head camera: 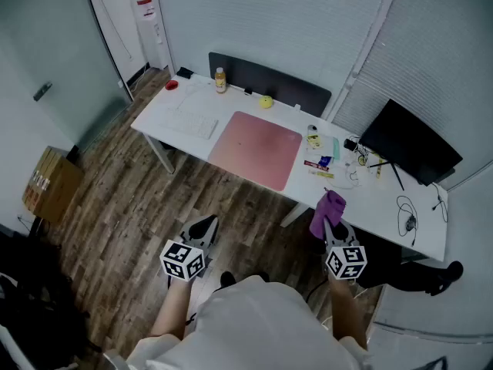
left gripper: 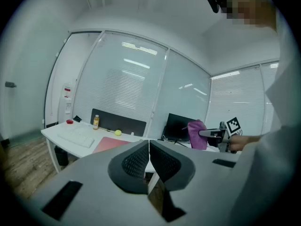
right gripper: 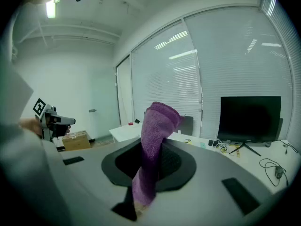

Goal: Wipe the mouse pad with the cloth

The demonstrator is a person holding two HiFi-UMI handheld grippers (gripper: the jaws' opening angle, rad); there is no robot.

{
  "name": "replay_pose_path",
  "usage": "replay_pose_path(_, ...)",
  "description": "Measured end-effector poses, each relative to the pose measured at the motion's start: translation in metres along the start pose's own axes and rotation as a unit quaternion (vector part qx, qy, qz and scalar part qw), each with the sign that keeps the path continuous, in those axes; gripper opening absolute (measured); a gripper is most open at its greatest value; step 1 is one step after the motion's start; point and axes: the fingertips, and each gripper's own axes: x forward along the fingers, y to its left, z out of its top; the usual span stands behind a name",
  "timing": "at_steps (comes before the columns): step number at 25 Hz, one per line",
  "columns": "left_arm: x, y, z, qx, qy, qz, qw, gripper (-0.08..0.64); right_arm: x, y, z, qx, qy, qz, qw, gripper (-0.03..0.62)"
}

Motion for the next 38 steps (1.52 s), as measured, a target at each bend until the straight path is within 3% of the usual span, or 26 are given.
replay_pose_path(38, -0.044, 0.059, -0.015, -0.003, 0.01, -0.018, 0.9998, 0.02, 0.006, 0.06, -0.013, 0.014, 0.007, -0.036, 0.999, 0.075)
